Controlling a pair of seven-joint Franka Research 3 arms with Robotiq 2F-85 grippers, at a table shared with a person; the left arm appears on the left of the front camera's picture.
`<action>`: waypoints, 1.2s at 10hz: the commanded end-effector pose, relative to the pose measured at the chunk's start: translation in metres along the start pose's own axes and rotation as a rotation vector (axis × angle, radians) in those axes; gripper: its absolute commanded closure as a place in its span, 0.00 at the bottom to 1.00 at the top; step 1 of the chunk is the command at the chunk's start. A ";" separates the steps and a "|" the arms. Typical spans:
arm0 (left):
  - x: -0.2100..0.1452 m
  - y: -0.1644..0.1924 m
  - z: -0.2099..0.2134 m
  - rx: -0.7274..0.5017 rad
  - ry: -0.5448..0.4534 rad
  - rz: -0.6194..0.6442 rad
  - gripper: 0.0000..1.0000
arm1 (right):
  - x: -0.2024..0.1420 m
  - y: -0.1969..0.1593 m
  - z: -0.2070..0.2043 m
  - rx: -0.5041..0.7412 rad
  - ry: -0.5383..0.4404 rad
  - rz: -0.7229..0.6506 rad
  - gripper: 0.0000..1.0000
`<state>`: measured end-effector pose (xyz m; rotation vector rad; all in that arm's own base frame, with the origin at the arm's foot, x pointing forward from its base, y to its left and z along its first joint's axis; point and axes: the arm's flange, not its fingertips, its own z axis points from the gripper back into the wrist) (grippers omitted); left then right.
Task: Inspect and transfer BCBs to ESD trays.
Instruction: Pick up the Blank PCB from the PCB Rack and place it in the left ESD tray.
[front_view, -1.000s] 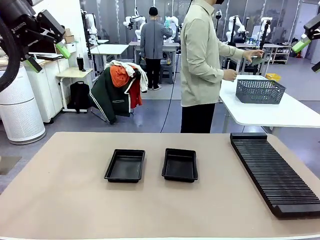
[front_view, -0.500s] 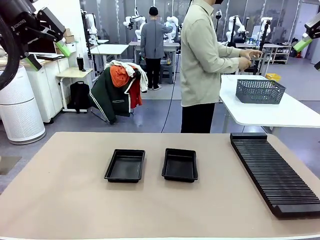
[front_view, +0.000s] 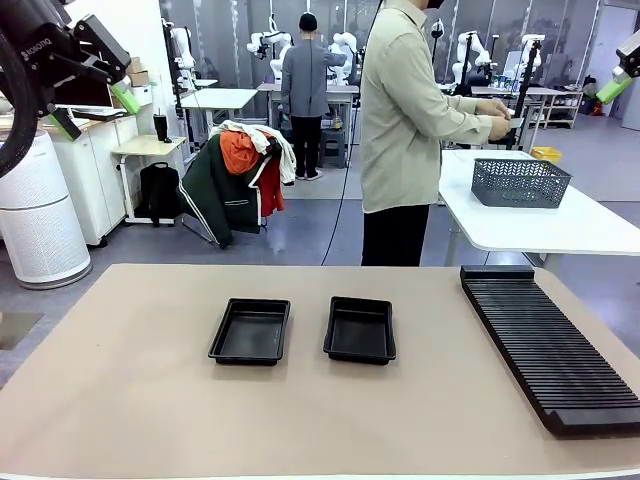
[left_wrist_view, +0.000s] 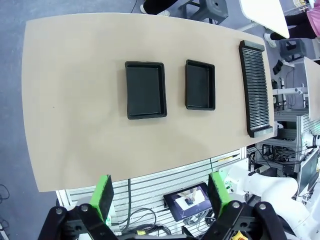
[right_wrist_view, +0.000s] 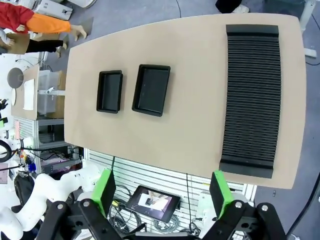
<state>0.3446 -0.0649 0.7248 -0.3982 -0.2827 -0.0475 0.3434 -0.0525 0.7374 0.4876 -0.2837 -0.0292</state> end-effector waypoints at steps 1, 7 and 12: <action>0.003 -0.004 0.006 0.034 0.020 0.027 0.00 | 0.001 0.005 0.002 -0.048 -0.015 -0.041 0.00; 0.002 -0.002 0.002 0.009 0.004 -0.005 0.00 | 0.000 0.002 0.003 -0.018 -0.005 -0.014 0.00; 0.002 -0.002 0.002 0.009 0.004 -0.005 0.00 | 0.000 0.002 0.003 -0.018 -0.005 -0.014 0.00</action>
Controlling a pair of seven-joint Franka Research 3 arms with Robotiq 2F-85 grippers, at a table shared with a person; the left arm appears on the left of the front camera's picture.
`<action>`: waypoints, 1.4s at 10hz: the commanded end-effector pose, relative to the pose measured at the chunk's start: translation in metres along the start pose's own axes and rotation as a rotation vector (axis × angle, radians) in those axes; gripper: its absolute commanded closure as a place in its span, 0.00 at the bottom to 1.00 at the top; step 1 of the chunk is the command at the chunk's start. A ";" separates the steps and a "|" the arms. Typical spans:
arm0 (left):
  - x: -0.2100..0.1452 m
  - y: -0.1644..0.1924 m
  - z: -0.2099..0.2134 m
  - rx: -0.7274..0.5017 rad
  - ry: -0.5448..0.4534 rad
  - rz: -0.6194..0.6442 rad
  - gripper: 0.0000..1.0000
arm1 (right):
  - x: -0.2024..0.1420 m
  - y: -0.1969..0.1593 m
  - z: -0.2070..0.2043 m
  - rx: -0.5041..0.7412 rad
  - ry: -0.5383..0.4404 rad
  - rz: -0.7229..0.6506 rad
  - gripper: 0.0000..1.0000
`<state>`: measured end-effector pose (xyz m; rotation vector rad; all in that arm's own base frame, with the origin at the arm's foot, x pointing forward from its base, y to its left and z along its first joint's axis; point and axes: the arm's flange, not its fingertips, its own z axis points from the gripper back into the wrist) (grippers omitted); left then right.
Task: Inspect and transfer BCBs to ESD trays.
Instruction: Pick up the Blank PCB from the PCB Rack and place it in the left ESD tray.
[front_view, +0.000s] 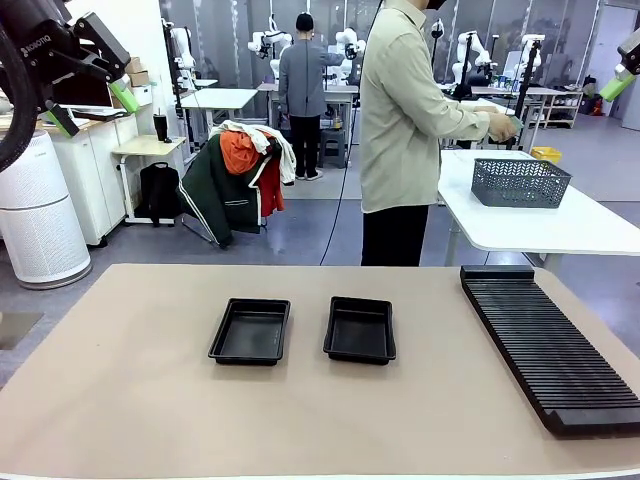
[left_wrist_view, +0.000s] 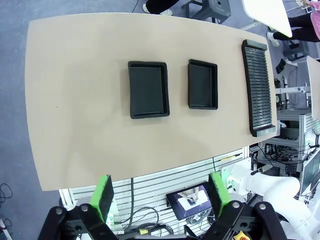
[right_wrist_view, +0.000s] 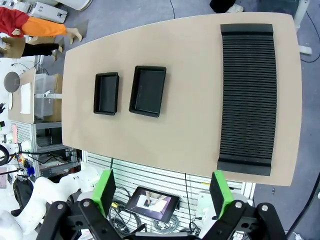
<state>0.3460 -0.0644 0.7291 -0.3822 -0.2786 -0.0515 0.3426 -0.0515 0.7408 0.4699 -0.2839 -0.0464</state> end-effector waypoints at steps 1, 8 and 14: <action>-0.001 -0.001 -0.001 -0.006 -0.002 0.001 0.00 | 0.000 0.000 0.000 0.001 -0.001 0.000 0.00; -0.001 -0.001 -0.001 -0.006 -0.002 0.001 0.00 | 0.000 0.000 0.000 0.001 -0.001 0.000 0.00; 0.002 0.001 0.008 -0.017 -0.080 0.003 0.00 | 0.000 0.000 0.000 0.001 -0.001 0.000 0.00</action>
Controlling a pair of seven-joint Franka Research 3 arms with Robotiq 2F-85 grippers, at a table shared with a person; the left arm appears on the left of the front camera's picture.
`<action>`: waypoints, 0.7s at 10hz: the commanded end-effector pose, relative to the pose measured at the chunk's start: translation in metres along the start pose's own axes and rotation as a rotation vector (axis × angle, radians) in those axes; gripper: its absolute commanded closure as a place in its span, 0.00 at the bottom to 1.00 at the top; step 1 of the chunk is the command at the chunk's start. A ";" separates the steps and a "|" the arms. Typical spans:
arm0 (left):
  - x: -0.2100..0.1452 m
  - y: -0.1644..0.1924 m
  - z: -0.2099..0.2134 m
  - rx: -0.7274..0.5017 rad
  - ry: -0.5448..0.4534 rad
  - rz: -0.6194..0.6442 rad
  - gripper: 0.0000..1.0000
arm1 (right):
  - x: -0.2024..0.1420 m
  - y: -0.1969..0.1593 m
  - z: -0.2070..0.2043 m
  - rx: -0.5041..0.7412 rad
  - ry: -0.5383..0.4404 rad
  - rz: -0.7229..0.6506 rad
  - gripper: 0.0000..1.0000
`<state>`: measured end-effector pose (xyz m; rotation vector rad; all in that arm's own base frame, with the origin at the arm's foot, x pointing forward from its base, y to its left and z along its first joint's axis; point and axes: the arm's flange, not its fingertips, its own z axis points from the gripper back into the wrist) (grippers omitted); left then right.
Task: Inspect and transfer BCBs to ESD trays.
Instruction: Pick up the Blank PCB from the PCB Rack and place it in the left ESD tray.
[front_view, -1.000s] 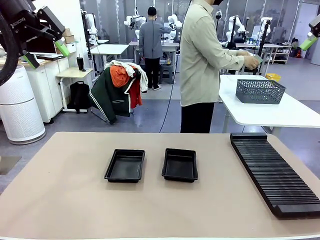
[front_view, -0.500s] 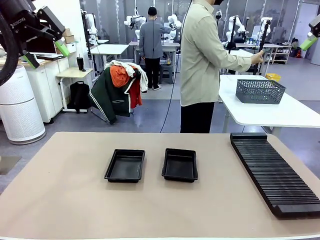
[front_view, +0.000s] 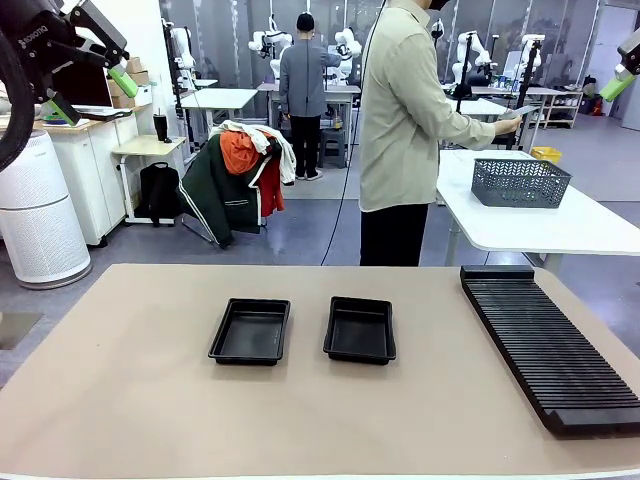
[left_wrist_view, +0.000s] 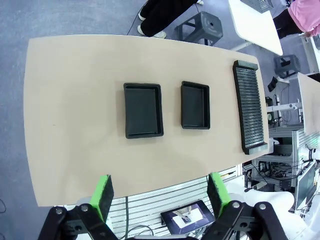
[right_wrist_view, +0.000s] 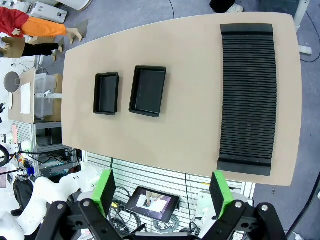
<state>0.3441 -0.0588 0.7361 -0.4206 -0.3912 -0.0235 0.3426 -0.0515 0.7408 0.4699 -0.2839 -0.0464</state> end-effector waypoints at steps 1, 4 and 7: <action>0.001 -0.001 -0.001 0.016 0.037 -0.008 0.00 | 0.000 0.000 0.000 0.001 -0.001 0.000 0.00; 0.001 -0.001 -0.001 0.016 0.037 -0.008 0.00 | 0.000 0.000 0.000 0.001 -0.001 0.000 0.00; 0.001 -0.001 -0.001 0.016 0.037 -0.008 0.00 | 0.000 0.000 0.000 0.001 -0.001 0.000 0.00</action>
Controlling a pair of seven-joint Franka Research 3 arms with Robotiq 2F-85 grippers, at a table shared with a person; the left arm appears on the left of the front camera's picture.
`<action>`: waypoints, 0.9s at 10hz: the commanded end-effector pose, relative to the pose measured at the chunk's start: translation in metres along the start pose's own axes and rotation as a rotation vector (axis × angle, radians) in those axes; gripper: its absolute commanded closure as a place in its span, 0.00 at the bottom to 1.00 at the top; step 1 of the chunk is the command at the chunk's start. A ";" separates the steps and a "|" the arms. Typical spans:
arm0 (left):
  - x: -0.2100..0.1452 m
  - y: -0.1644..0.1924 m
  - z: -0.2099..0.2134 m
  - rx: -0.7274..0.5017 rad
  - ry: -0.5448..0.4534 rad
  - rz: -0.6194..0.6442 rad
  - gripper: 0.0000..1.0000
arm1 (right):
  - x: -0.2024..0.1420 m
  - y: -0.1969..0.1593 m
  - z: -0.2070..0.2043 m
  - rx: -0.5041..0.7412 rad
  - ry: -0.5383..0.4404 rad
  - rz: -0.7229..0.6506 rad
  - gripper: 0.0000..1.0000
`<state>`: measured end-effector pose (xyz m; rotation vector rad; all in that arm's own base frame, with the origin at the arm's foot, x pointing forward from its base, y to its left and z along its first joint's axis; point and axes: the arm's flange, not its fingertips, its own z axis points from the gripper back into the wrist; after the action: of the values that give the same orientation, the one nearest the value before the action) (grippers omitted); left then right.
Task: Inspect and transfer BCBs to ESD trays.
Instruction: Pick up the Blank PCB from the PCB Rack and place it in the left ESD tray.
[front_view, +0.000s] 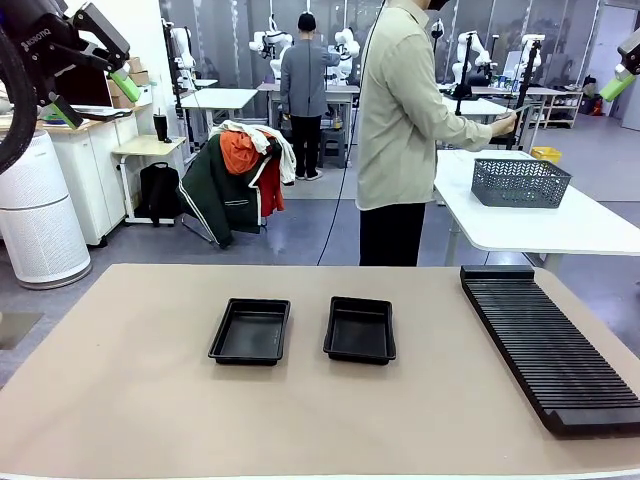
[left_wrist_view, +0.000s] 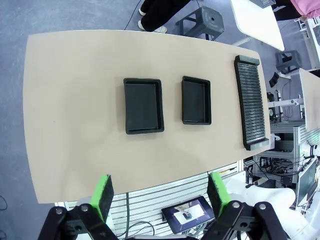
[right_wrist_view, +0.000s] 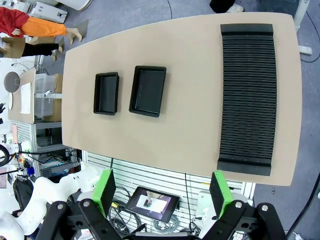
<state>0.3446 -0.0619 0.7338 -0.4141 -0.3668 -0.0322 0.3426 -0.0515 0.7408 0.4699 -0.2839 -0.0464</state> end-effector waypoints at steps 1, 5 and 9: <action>0.002 0.001 0.002 0.011 0.011 -0.003 0.00 | 0.000 0.000 0.000 0.001 -0.001 0.000 0.00; 0.002 0.001 0.002 0.011 0.011 -0.003 0.00 | 0.000 0.000 0.000 0.001 -0.001 0.000 0.00; 0.002 0.001 0.002 0.011 0.011 -0.003 0.00 | 0.000 0.000 0.000 0.001 -0.001 0.000 0.00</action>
<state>0.3446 -0.0619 0.7339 -0.4141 -0.3669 -0.0323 0.3426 -0.0515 0.7408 0.4699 -0.2839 -0.0464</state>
